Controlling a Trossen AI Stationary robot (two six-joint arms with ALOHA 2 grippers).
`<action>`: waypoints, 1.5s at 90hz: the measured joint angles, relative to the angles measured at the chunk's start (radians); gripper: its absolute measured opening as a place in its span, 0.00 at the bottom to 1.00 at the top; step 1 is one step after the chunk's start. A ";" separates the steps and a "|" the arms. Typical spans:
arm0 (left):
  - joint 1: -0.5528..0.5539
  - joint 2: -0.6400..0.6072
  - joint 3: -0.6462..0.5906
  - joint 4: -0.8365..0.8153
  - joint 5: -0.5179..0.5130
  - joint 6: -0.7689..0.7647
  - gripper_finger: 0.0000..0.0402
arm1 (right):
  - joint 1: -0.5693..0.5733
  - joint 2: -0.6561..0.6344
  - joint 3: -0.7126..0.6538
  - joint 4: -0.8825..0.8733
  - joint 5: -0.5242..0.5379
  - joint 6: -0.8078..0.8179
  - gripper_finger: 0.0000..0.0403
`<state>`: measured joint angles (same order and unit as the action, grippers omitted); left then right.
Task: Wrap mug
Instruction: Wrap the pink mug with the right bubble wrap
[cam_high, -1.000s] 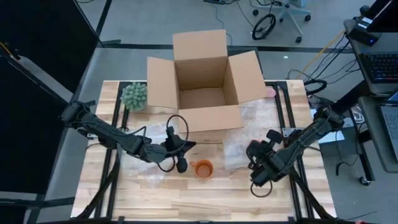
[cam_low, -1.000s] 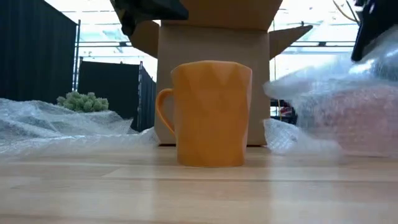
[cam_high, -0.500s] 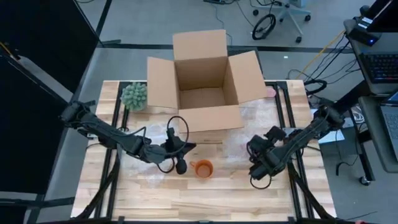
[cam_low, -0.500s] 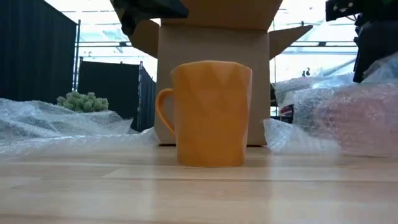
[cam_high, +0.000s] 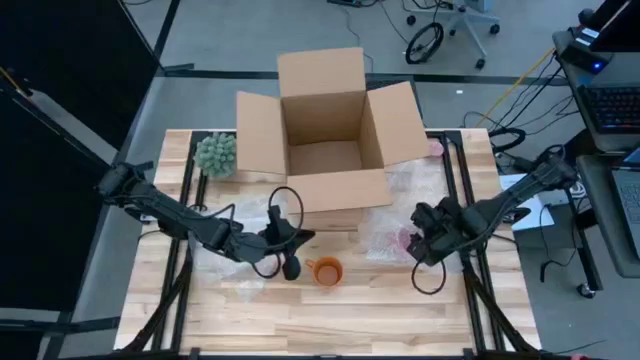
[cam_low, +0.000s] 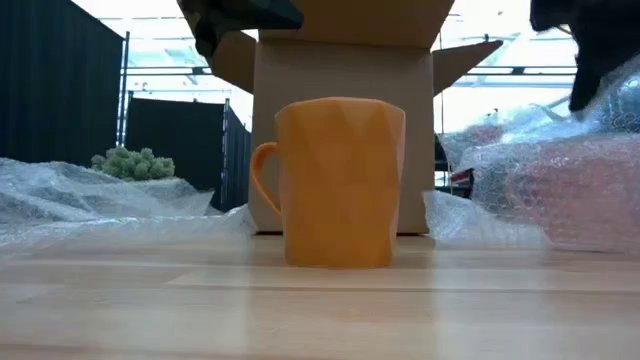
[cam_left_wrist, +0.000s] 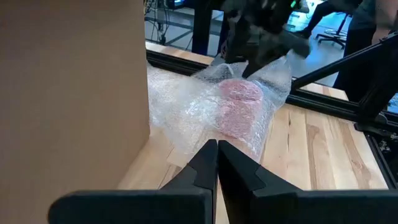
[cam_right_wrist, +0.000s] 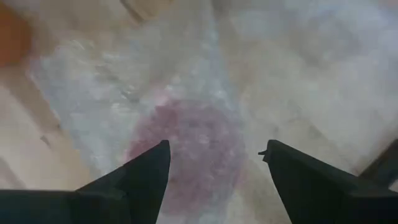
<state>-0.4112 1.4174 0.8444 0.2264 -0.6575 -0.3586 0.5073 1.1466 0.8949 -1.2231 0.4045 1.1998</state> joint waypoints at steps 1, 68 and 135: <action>0.000 0.000 0.000 0.000 0.000 0.000 0.00 | -0.003 -0.001 -0.009 0.004 -0.001 0.000 0.62; -0.002 0.000 0.000 0.000 0.000 0.005 0.00 | -0.169 -0.004 -0.309 0.396 -0.123 -0.151 0.51; -0.068 0.000 0.000 0.003 0.003 0.024 0.00 | -0.099 0.025 -0.310 0.535 -0.201 -0.279 0.04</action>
<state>-0.4797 1.4174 0.8440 0.2298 -0.6548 -0.3344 0.4087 1.1712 0.5854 -0.6883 0.2030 0.9205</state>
